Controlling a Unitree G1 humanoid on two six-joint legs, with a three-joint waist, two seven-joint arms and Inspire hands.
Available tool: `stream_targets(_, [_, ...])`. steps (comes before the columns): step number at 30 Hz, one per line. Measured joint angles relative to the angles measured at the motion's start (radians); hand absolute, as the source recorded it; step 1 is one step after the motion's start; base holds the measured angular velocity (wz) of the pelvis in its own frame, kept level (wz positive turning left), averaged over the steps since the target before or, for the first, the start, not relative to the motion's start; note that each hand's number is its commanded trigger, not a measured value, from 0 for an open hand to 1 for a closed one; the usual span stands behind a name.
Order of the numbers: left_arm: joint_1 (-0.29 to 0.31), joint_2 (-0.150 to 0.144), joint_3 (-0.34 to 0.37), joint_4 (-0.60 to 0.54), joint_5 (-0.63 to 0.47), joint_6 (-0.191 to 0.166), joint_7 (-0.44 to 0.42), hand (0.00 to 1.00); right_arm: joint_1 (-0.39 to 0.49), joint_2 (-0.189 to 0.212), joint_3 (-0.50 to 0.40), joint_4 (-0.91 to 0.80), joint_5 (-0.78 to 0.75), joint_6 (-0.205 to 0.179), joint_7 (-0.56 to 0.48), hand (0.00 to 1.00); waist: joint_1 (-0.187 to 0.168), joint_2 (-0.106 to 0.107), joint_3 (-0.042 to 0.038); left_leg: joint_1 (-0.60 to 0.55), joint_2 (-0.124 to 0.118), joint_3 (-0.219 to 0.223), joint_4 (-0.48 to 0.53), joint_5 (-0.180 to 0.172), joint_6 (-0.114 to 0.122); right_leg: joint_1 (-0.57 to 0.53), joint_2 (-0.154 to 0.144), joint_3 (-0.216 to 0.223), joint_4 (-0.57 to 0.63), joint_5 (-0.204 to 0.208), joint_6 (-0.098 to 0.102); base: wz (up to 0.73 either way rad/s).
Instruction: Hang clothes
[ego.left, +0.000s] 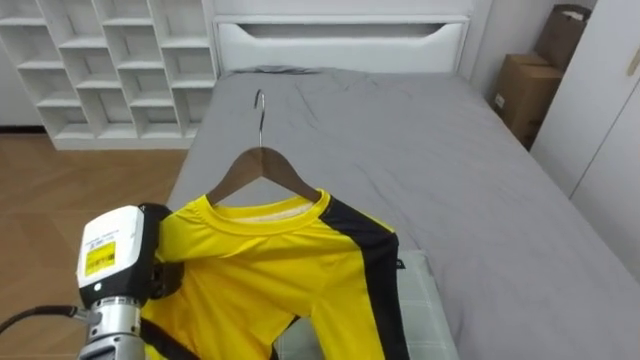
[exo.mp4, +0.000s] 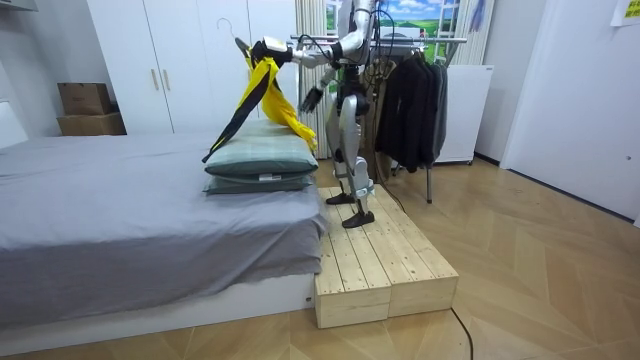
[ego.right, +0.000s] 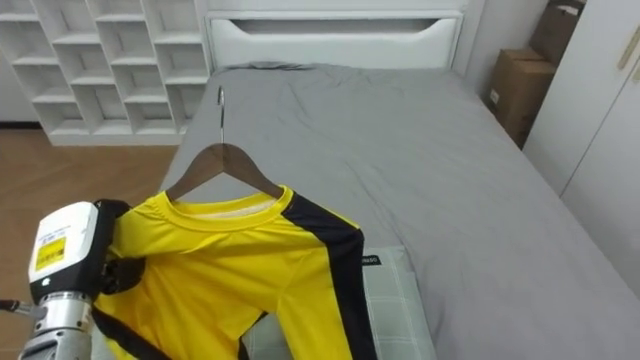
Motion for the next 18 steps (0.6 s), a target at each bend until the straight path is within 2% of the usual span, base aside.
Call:
stream_targets(7, [0.025,0.002,0.018,-0.083,0.0,0.015,0.0,1.0,0.002,-0.003,-0.041,-0.304,-0.267,0.001,-0.115,0.0,-0.001,0.002,0.0003,-0.004,0.0,0.002,0.006,0.0,0.0,-0.005,0.0,0.004,0.004,0.0,0.0,-0.01])
stream_targets(11, [0.025,0.002,0.021,-0.094,0.0,0.022,0.0,1.0,0.003,-0.003,-0.035,-0.516,-0.408,0.001,-0.155,0.0,-0.003,0.011,0.0052,-0.001,0.0,0.008,0.001,0.0,0.0,-0.005,0.0,0.012,0.006,0.0,0.0,-0.05])
stream_targets(13, [0.026,0.002,0.021,-0.094,-0.001,0.022,0.0,1.0,0.003,-0.003,-0.028,-0.583,-0.418,-0.001,-0.174,0.0,-0.001,0.011,0.0053,0.003,0.001,0.011,-0.005,0.0,0.0,-0.002,0.0,0.014,0.006,0.0,0.0,-0.04])
stream_targets(18, [0.036,0.0,0.021,-0.112,-0.009,0.024,-0.005,1.0,0.003,-0.003,0.032,-0.727,-0.44,0.0,-0.21,0.0,0.027,0.022,0.014,0.019,0.001,0.043,-0.025,0.0,0.0,-0.01,0.002,0.045,0.006,0.001,0.001,-0.17])
